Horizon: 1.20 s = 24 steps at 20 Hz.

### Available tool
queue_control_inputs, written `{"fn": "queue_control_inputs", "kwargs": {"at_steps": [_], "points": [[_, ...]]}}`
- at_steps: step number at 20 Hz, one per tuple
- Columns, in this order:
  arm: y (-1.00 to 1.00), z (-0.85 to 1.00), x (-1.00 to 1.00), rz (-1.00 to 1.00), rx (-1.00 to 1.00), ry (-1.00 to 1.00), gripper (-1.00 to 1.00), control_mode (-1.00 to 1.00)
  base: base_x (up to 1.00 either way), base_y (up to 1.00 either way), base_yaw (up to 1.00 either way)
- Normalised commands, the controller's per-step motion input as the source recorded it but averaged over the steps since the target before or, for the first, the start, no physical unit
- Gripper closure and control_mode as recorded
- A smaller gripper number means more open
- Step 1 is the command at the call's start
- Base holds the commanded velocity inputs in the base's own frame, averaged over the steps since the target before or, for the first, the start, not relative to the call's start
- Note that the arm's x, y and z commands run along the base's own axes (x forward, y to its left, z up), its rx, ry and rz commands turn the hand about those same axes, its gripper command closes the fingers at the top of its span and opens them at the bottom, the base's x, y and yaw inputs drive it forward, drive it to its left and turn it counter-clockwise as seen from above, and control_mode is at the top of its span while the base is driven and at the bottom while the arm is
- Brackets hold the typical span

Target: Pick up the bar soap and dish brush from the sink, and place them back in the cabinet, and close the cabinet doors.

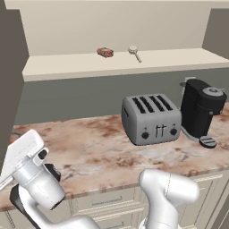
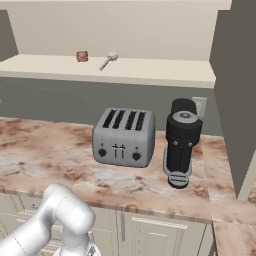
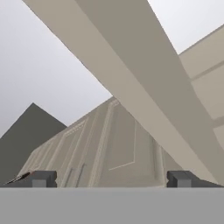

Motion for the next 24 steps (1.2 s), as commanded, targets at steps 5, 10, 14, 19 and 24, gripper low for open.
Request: {"fn": "queue_control_inputs", "kwargs": {"at_steps": [5, 10, 14, 19, 24], "points": [[0.0, 0.15, 0.0, 0.03, 0.0, 0.0, -1.0, -1.0, 0.0, 0.0, 0.0], [0.0, 0.17, 0.0, 0.03, 0.01, 0.0, -1.0, -1.0, 0.0, 0.0, 0.0], [0.0, 0.22, 0.0, 0.03, 0.03, 0.0, -1.0, -1.0, 0.0, 0.0, 0.0], [0.0, 0.22, 0.0, 0.03, 0.03, 0.0, -1.0, -1.0, 0.0, 0.0, 0.0], [0.0, 0.06, 0.03, 0.04, 0.0, 0.0, -1.0, -1.0, 0.0, 0.0, 0.0]]}}
